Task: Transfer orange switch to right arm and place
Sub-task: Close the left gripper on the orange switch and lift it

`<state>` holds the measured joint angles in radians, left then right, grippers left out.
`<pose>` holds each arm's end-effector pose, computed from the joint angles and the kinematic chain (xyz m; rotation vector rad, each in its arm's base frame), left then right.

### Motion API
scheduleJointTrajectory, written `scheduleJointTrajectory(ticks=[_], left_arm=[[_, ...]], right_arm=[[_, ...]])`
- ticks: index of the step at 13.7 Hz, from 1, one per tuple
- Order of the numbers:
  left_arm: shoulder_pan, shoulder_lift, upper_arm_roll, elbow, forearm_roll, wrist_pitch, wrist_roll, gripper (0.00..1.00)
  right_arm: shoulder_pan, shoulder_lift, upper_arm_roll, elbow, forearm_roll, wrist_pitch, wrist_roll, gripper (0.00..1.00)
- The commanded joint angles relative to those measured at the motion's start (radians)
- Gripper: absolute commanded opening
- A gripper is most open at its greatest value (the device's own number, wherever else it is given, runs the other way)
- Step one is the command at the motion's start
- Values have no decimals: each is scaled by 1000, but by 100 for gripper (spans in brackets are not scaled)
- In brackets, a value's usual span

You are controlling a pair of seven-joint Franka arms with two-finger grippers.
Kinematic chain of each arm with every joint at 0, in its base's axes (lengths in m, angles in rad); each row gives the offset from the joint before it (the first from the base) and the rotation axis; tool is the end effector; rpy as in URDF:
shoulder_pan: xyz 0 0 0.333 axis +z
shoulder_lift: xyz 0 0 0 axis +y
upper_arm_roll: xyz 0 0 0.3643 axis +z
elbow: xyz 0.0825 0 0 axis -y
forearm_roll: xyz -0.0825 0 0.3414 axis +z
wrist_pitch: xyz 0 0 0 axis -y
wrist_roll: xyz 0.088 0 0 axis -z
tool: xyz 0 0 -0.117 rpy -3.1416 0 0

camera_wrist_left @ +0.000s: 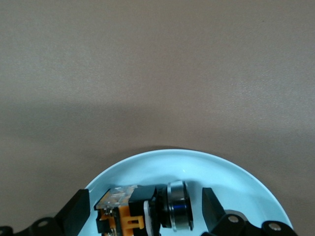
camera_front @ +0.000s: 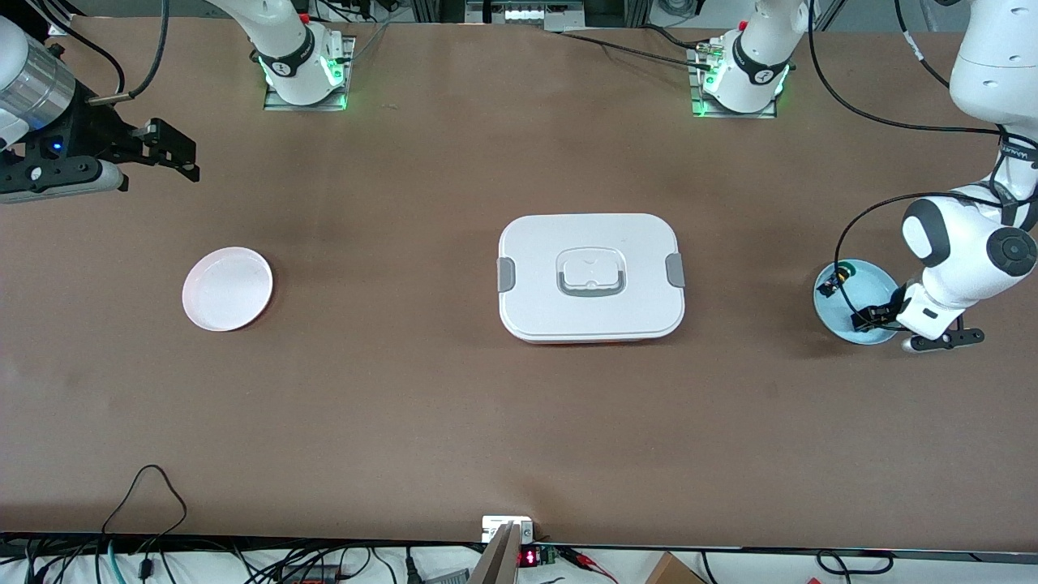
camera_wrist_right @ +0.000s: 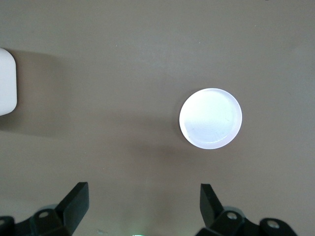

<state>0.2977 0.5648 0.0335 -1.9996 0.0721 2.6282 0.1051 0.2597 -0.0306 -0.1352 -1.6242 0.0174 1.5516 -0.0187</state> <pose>0.5829 0.1973 0.2445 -3.0634 -0.2435 -0.0771 0.4937 0.0626 0.6536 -3.1136 -0.2235 0.0677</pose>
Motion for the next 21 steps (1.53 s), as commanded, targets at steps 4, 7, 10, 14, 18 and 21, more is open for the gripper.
scheduleJointTrajectory(ticks=[4, 7, 10, 14, 18, 21], left_arm=[[12, -6, -12, -11, 8, 1, 16, 88], [12, -10, -12, -11, 9, -37, 19, 46], [6, -29, -14, 2, 9, -97, 15, 38], [3, -79, -76, 135, -5, -392, -1, 37], [-14, -75, -144, 394, -6, -783, -28, 26], [-19, -74, -207, 516, -142, -992, -31, 19]], right_arm=[[3, 5, -3, 14, 10, -13, 2, 100], [3, 3, -3, 14, 10, -13, 2, 100], [3, 5, -3, 14, 10, -12, 2, 100], [1, 5, -3, 14, 10, -13, 2, 100], [1, 5, -3, 14, 10, -15, 2, 100], [-1, 5, -3, 14, 10, -13, -1, 100]])
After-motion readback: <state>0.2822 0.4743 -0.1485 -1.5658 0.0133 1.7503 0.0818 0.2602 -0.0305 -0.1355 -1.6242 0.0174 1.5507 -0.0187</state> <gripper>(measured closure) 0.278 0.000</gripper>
